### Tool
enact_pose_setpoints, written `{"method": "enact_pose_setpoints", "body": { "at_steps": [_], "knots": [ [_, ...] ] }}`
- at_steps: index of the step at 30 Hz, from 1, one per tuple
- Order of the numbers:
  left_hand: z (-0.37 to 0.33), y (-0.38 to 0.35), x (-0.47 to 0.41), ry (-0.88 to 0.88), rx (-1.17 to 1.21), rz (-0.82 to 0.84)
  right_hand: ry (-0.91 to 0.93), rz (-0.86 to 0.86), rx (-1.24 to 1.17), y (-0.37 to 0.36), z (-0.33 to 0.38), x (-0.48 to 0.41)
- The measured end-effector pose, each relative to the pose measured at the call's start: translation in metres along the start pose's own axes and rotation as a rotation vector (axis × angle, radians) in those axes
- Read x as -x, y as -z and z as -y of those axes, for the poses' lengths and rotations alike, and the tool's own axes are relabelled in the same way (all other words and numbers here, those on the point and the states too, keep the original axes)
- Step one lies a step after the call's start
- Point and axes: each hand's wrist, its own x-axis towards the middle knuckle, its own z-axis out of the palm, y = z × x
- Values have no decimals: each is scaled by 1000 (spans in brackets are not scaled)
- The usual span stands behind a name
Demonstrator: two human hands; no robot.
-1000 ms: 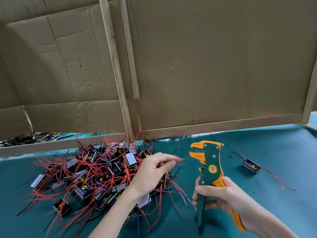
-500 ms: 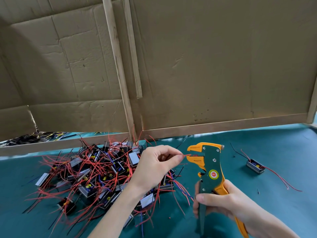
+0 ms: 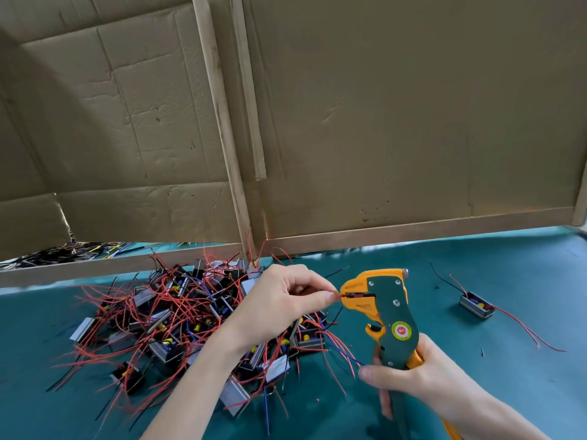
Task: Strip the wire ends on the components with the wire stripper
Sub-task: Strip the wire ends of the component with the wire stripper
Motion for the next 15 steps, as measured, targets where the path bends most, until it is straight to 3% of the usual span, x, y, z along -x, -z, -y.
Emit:
{"method": "enact_pose_setpoints", "body": {
  "at_steps": [4,8,11,15],
  "knots": [
    [7,-4,-2,48,-26,-26,-101,-141,-124,-10,-12,-3],
    [10,-10,-3,87,-50,-77,-255,100,-454,-7,-8,-4],
    [-4,-4,-8,-3,-59,-268,-287,77,-717,-3,-9,-9],
    [-49,-17,-39,-116,321,-444,-338,-13,-838,4,-14,-14]
  ]
}}
